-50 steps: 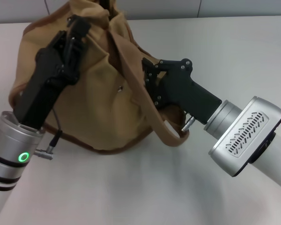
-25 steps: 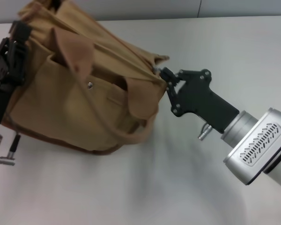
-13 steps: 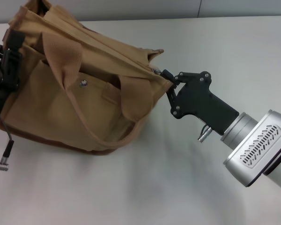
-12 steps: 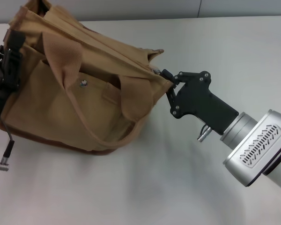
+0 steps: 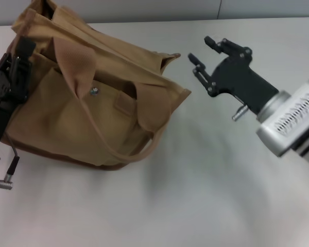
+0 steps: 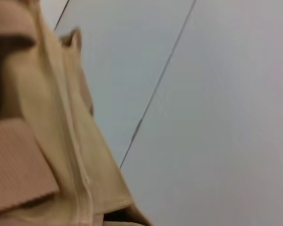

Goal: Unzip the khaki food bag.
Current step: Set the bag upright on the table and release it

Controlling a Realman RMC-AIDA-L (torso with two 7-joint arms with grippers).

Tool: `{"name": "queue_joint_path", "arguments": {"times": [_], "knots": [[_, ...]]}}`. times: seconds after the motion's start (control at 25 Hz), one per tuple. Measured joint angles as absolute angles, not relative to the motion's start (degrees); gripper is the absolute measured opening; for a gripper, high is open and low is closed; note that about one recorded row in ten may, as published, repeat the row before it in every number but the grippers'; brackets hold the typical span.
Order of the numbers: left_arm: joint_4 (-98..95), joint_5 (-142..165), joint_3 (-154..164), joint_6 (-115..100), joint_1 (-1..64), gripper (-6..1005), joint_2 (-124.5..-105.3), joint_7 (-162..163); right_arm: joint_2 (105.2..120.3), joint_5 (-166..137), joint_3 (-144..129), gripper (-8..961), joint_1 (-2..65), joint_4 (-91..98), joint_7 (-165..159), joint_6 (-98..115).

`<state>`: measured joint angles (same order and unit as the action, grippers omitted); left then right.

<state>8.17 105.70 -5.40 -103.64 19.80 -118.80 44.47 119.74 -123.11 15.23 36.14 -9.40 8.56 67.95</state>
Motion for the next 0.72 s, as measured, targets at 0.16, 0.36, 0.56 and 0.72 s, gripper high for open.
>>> {"name": "queue_joint_path", "arguments": {"times": [0.16, 0.36, 0.56, 0.72], "knots": [[8.2, 105.7, -5.0, -103.6, 19.9, 213, -118.81, 44.5, 119.71, -124.6, 15.1, 429, 38.9, -8.4, 9.6, 64.0], [8.2, 105.8, -4.1, -103.6, 20.1, 217, -118.9, 44.5, 119.73, -129.5, 15.1, 542, 42.5, -7.9, 11.0, 58.6], [8.2, 105.8, -3.7, -103.0, 20.2, 220, -118.92, 44.5, 119.85, -130.1, 15.7, 545, 42.9, -9.3, 16.5, 58.2], [8.2, 105.8, -3.5, -102.5, 20.2, 223, -118.99, 44.5, 119.85, -129.9, 15.8, 441, 43.2, -9.9, 19.8, 58.3]]}}
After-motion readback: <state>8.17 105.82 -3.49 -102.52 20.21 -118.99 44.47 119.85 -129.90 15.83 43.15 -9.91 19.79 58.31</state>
